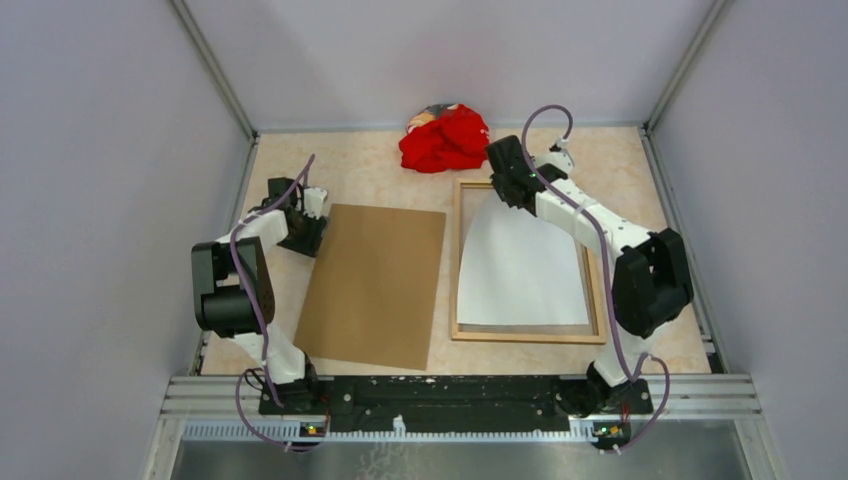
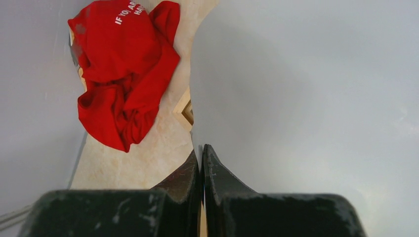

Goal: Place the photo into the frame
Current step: Turn over the photo from the photo frame.

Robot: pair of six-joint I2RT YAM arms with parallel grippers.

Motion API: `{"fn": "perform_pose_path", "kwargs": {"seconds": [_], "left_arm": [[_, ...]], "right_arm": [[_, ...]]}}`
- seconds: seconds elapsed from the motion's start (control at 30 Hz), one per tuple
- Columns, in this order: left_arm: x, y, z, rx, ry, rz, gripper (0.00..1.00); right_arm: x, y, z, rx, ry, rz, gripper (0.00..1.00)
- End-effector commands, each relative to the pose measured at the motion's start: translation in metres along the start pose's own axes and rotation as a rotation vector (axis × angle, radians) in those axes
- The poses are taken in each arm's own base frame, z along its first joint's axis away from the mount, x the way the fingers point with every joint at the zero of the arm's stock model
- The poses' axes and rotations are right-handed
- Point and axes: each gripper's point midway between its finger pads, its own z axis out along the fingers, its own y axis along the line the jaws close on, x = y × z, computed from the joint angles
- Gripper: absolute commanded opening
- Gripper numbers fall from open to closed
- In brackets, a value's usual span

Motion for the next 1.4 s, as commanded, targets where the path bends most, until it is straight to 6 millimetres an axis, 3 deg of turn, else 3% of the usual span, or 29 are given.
{"fn": "perform_pose_path", "kwargs": {"seconds": [0.0, 0.37, 0.77, 1.03, 1.37], "left_arm": [[-0.007, -0.002, -0.006, 0.007, -0.033, 0.012, 0.66], [-0.005, -0.002, -0.002, 0.009, -0.027, 0.014, 0.66], [-0.004, -0.001, -0.004, -0.001, -0.026, 0.023, 0.66], [-0.006, 0.000, -0.004, -0.001, -0.026, 0.023, 0.66], [-0.006, 0.000, -0.005, -0.004, -0.027, 0.025, 0.66]], "right_arm": [[-0.011, 0.016, -0.002, -0.014, -0.069, 0.049, 0.00], [-0.014, -0.013, 0.000, 0.039, -0.102, -0.080, 0.00], [-0.023, 0.007, 0.011, -0.019, -0.092, -0.330, 0.00], [-0.008, 0.007, 0.022, -0.007, 0.004, -0.517, 0.00], [-0.038, -0.016, -0.002, 0.070, -0.078, -0.450, 0.00]]}}
